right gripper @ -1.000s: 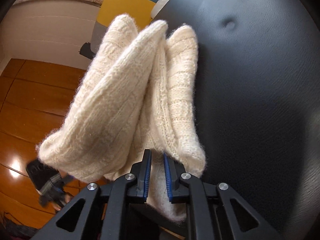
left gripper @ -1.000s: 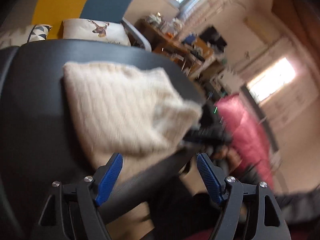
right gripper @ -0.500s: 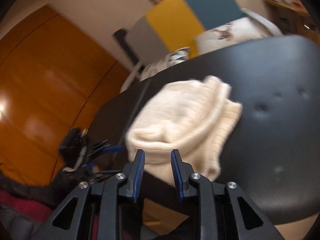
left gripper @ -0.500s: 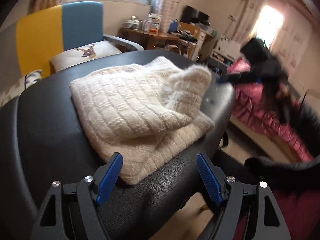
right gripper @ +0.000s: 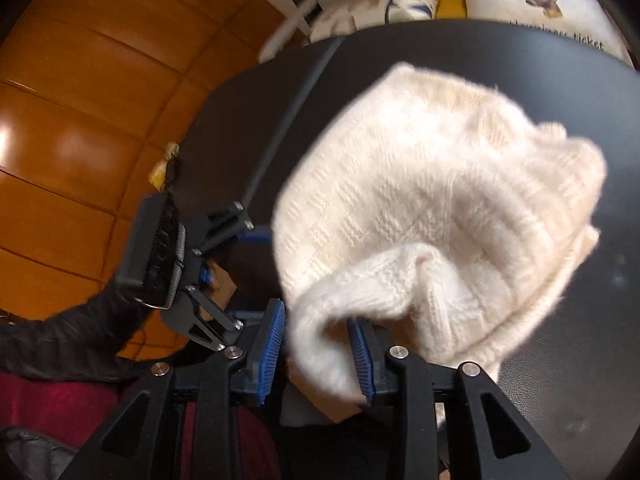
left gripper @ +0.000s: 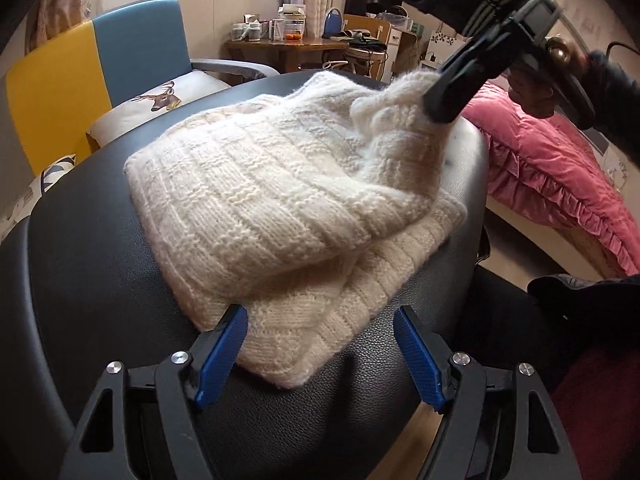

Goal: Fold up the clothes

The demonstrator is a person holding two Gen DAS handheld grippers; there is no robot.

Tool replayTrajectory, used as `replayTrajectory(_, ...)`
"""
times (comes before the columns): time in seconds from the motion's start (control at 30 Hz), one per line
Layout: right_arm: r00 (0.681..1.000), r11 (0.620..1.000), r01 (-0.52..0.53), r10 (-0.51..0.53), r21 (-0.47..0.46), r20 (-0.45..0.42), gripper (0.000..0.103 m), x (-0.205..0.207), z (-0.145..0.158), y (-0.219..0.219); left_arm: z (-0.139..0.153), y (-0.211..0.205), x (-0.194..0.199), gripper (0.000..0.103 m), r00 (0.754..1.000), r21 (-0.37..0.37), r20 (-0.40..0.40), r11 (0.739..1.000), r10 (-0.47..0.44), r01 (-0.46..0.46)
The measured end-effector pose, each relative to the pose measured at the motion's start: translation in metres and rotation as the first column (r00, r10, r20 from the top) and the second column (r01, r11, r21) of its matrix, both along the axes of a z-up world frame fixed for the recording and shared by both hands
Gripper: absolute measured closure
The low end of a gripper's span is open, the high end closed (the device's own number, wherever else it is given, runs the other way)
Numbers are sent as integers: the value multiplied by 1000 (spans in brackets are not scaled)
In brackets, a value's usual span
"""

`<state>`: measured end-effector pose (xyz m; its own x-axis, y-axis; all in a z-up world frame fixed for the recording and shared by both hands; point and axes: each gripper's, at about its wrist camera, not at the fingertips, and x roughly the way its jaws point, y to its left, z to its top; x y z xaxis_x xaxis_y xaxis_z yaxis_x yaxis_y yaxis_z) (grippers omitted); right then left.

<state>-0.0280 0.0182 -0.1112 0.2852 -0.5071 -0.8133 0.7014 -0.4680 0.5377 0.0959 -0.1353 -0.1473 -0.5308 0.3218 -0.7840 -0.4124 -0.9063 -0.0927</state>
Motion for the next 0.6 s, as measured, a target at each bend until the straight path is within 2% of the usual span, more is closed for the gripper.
replayTrajectory(0.1, 999, 1000, -17, 18, 8, -31, 71, 16, -5, 4, -5, 1, -1, 28, 1000, -23, -18, 1000, -7, 6)
replayTrajectory(0.17, 997, 1000, 12, -10, 27, -74, 92, 23, -5, 9, -8, 1, 1, 35, 999, -51, -35, 999, -10, 8)
replayTrajectory(0.2, 995, 999, 30, -27, 36, -97, 97, 26, -5, 12, -8, -1, 1, 37, 999, -55, -42, 998, -8, 6)
replayTrajectory(0.23, 994, 999, 39, -36, 21, -103, 98, 30, 0, 15, -8, -2, 1, 44, 999, -58, -48, 998, -6, 3)
replayTrajectory(0.27, 993, 999, 45, -44, 2, -106, 98, 33, 8, 18, -9, -4, 1, 56, 998, -62, -55, 998, -5, 1)
replayTrajectory(0.3, 993, 999, 50, -52, -18, -108, 98, 37, 15, 21, -8, -7, 1, 63, 998, -66, -58, 998, 4, -8)
replayTrajectory(0.33, 993, 997, 45, -52, -64, -110, 98, 42, 28, 26, -7, -11, 1, 80, 998, -71, -58, 997, 19, -23)
replayTrajectory(0.4, 993, 980, 48, -68, -191, -98, 98, 49, 57, 42, -3, -20, 3, 86, 998, -58, -62, 998, 31, -35)
replayTrajectory(0.47, 993, 961, 71, -94, -268, -74, 98, 53, 66, 60, -1, -24, 8, 89, 997, -79, -69, 997, 23, -28)
replayTrajectory(0.5, 992, 962, 98, -114, -254, -50, 98, 53, 55, 67, 0, -25, 11, 89, 997, -95, -73, 995, 16, -23)
replayTrajectory(0.6, 986, 973, 166, -164, -158, 26, 98, 60, 4, 85, 3, -30, 19, 89, 997, -84, -79, 996, -7, 1)
